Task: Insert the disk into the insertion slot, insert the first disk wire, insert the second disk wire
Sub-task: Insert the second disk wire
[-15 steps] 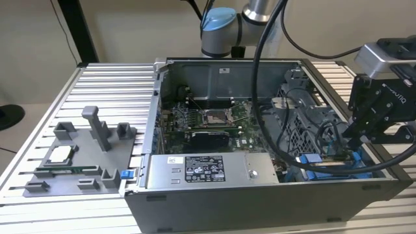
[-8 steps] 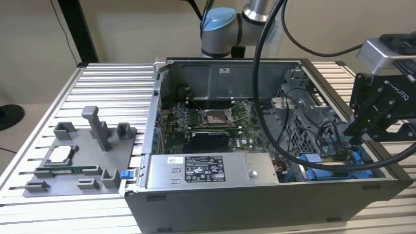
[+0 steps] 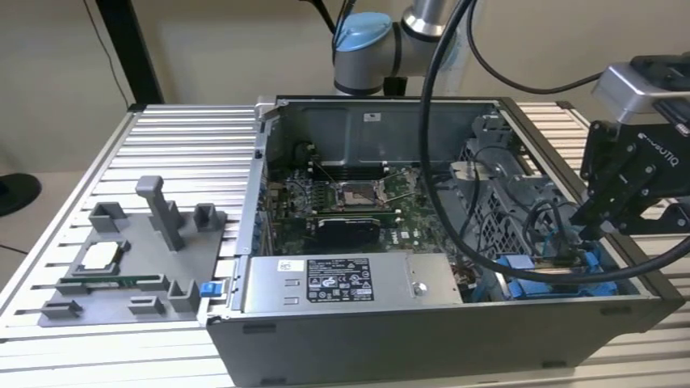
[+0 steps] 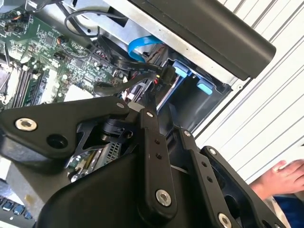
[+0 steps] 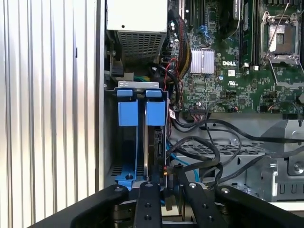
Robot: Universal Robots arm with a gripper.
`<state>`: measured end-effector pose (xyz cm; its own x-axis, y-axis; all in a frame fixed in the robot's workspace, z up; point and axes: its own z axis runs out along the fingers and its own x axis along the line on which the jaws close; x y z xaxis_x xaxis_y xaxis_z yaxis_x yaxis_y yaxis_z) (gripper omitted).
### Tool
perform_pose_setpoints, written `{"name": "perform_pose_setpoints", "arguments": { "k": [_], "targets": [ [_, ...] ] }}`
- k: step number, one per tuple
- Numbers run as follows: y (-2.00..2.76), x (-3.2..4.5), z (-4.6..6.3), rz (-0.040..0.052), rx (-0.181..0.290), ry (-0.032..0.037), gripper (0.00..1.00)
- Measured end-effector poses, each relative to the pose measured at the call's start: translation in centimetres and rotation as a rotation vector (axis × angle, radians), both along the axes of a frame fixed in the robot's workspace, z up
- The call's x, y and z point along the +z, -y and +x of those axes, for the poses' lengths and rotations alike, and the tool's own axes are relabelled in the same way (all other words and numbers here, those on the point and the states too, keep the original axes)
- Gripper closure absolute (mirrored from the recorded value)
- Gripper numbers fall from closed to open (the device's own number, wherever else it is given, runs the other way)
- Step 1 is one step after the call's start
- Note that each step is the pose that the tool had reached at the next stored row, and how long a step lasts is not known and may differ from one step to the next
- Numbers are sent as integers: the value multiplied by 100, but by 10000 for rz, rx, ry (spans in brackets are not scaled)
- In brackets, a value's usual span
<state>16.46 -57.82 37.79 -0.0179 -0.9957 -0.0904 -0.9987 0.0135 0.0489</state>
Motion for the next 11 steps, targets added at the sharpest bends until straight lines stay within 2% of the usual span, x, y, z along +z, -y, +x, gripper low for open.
{"name": "perform_pose_setpoints", "arguments": {
  "k": [4,11],
  "targets": [
    [0,0,51,1,0,0,0],
    [1,-2,214,2,-1,-1,0]
  ]
}}
